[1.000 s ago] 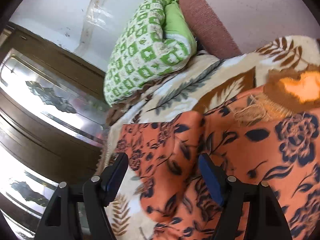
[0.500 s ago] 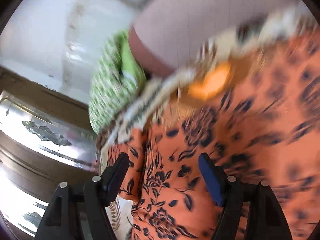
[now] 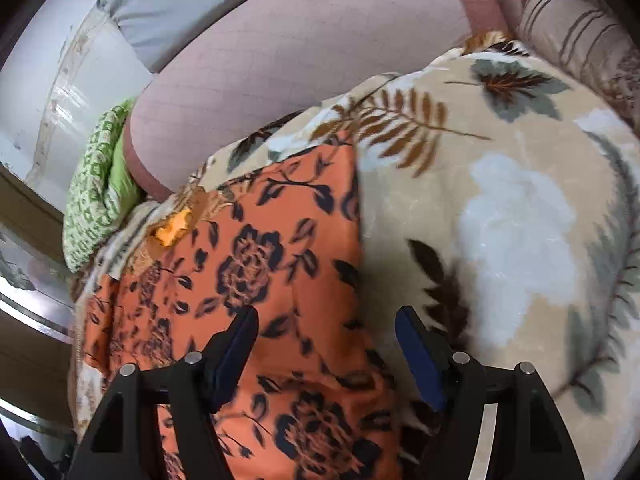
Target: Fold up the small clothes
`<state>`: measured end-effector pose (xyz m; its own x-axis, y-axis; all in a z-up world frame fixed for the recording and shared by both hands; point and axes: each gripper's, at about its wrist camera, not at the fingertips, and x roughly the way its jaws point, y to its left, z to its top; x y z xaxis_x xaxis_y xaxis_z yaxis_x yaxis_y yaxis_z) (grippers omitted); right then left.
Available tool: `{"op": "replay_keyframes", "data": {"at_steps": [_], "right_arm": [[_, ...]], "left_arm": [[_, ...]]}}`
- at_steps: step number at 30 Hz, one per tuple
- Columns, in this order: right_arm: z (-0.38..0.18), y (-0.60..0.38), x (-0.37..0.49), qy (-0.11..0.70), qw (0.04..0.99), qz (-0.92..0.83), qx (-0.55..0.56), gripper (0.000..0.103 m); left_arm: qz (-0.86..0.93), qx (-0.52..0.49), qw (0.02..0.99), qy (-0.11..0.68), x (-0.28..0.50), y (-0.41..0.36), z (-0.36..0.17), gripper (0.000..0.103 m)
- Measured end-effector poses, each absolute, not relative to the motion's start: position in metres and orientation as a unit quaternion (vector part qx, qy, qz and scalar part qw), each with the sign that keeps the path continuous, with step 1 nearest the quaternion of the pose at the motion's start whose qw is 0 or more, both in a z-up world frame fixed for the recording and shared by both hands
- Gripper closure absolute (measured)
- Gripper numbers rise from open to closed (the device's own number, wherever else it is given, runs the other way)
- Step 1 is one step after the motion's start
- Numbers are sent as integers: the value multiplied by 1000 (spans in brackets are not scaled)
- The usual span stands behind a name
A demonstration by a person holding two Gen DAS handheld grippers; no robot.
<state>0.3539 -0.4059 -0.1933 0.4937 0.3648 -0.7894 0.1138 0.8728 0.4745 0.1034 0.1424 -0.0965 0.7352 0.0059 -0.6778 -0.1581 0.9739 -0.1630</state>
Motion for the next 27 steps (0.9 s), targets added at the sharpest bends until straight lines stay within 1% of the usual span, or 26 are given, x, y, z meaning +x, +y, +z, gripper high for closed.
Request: {"op": "replay_keyframes", "data": {"at_steps": [1,2,3,5,6,8,9,10,12,13,14,15,16,19,21,22,23,24,25,27], "right_arm": [[-198,-400,359,522,819,73,228,85],[-202,-394,362,528,819,65,216,87],[-202,-396,363,530,820,61,210,92],[-197,-407,361,519,830,29,201,93],[-197,-415,361,516,835,2,193,97],[-213,-431,361,535,820,-21,203,99],[-214,-433,360,533,820,-10,206,99],[-208,-436,357,519,829,-1,208,96],[-191,-448,347,479,845,-5,239,94],[-183,-451,345,460,850,4,257,82],[-178,-450,346,454,850,15,268,68],[-176,-446,351,459,845,26,272,18],[-173,-440,355,460,844,36,274,4],[-167,-425,374,442,860,50,250,6],[-174,-422,389,454,849,42,268,6],[-182,-421,399,470,837,43,278,12],[-192,-419,411,481,830,45,277,24],[-197,-414,418,497,826,46,262,77],[-204,-412,422,511,828,20,232,92],[-209,-418,424,514,826,7,232,92]], "left_arm": [[47,-102,926,361,103,142,-96,3],[49,-100,926,362,102,142,-95,3],[50,-100,925,363,103,142,-95,3],[50,-97,925,364,104,142,-94,3],[50,-96,925,364,105,142,-94,3],[49,-95,924,368,108,140,-95,3],[47,-96,923,369,109,140,-96,3],[47,-96,922,372,112,140,-97,3],[47,-100,922,372,116,142,-97,3],[48,-108,921,372,118,144,-98,3],[48,-112,920,373,120,146,-98,3],[48,-115,919,373,122,147,-98,3],[50,-116,919,374,123,148,-99,3],[55,-114,918,376,124,152,-101,3],[57,-110,917,379,124,155,-103,3],[59,-106,917,381,125,158,-104,3],[62,-105,916,382,126,161,-105,3],[65,-107,915,383,127,164,-105,3],[68,-119,913,384,129,172,-106,3],[70,-139,911,383,133,183,-107,3]]}}
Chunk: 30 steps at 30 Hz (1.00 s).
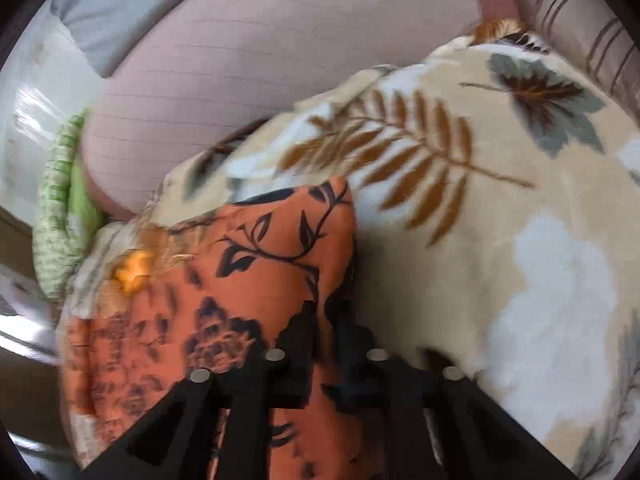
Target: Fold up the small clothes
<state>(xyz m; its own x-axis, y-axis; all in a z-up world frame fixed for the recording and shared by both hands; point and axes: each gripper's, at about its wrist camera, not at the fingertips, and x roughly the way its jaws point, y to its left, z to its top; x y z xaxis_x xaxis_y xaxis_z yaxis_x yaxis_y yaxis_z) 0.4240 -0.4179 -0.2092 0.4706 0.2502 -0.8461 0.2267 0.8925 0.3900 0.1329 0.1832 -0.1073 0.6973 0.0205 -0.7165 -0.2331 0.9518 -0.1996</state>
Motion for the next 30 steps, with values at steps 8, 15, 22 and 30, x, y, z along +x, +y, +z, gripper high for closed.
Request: {"op": "replay_keyframes", "data": {"at_steps": [8,15,22,30], "right_arm": [[-146,-393,365,416,889,-44,186,35],[-150,-335,239,413,888,75,186,32],[-184,-344,192,440,868,48,226,32],[-177,-347,204,422,879,41,220,32]], "left_arm": [[87,-234,890,382,210,261,-108,3],[122,-432,811,376,290,369,-147,3],[130,-471,791,368,324,398,-167,4],[77,-526,772,347,336,410,-179,39]]}}
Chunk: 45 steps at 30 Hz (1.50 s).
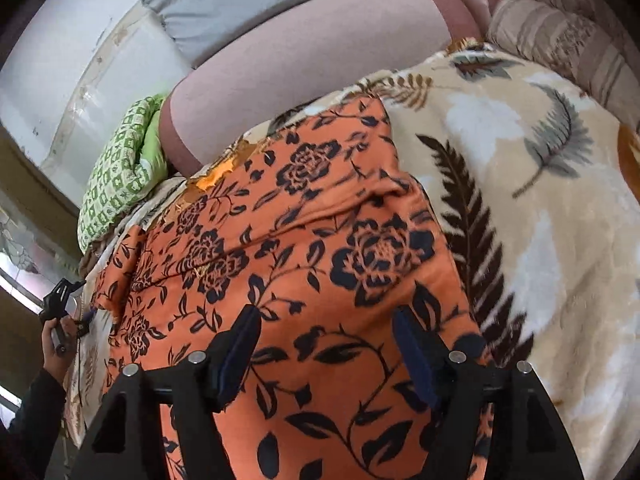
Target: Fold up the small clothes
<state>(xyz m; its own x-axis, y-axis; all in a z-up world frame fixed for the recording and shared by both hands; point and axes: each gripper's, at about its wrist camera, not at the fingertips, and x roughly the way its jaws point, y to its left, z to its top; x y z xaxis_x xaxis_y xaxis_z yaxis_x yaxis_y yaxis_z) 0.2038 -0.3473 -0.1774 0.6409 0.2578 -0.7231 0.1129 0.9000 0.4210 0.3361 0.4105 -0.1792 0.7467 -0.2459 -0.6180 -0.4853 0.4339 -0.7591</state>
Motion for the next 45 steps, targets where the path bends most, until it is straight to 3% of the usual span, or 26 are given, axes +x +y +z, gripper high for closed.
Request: {"op": "replay_keyframes", "data": {"at_steps": [4,5,6,7,8,12,15,20,25,27,28,29,30,34,40,45], "right_arm": [[-189,-345,213,439,866,45,233,32],[-191,-345,212,440,866,43,235,32],[-193,-346,211,441,865,41,236,32],[-194,-347,210,441,865,39,238,32],[-195,-348,210,442,864,38,240,32],[-188,-356,204,428,871,33,241,32],[-183,-365,200,413,876,30,248,32],[-177,-387,188,385,881,31,273,32],[-180,-414,172,363,876,29,316,32],[-181,-424,169,352,873,31,337,32],[-181,-429,168,349,870,32,346,32],[-181,-432,167,347,868,32,353,31],[-181,-436,166,345,866,35,361,31],[-180,-442,166,346,862,36,370,31],[-179,-433,183,361,852,60,376,29],[-150,-412,269,367,847,122,365,29]], "left_arm": [[83,-536,769,337,337,411,-183,38],[85,-533,771,340,339,410,-181,43],[90,-523,775,344,338,409,-179,53],[96,-510,777,356,342,410,-179,89],[99,-509,773,366,343,411,-179,99],[120,-455,809,352,338,395,-145,99],[83,-380,864,320,342,346,-83,99],[-69,-271,925,257,343,193,24,99],[-206,-200,926,245,335,12,48,98],[-233,-191,915,268,336,-45,28,90],[-246,-178,908,290,336,-82,5,66],[-254,-166,900,314,338,-105,-16,22],[-257,-147,890,347,341,-126,-39,11],[-226,-54,859,455,331,-159,-119,13],[-134,-64,912,383,287,-42,-99,12],[37,-10,919,393,285,42,-128,13]]}}
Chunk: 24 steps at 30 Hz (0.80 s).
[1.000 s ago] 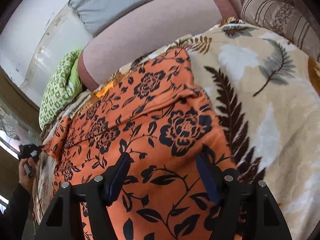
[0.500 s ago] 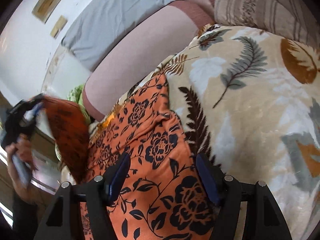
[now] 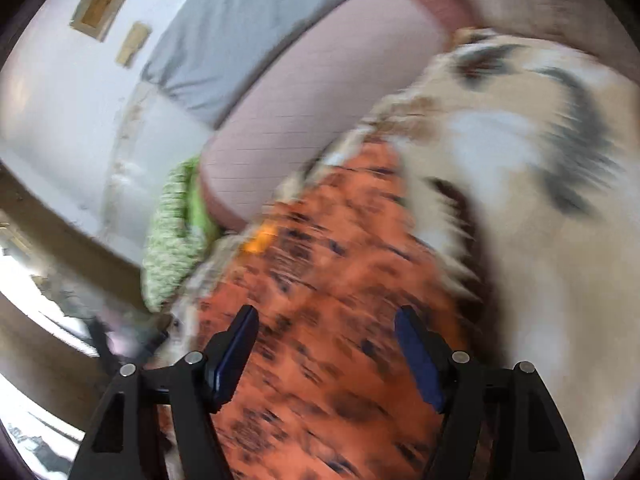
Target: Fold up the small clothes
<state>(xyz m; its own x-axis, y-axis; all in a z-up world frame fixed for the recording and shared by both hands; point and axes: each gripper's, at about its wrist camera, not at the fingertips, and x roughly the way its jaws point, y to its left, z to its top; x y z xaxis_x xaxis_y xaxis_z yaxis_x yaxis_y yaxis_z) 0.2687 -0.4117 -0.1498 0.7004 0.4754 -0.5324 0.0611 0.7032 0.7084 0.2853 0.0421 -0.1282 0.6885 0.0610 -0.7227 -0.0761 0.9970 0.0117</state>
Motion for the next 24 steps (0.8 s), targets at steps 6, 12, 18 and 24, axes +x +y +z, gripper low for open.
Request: {"op": "replay_keyframes", "data": {"at_steps": [6,12,18,24], "right_arm": [[-163,-376,401,505,826,98,230,36],[-179,-330,421,565,821,57,57,92],[-131,-317,391,492,870,13,-35,93],[-179,-360,381,509,859,-19,60,84]], "left_arm": [[61,-18,895,441,302,70,-171,13],[48,-41,891,449,304,76,-189,11],[44,-45,893,445,305,78,-190,10],[49,-34,921,384,295,74,-156,12]]}}
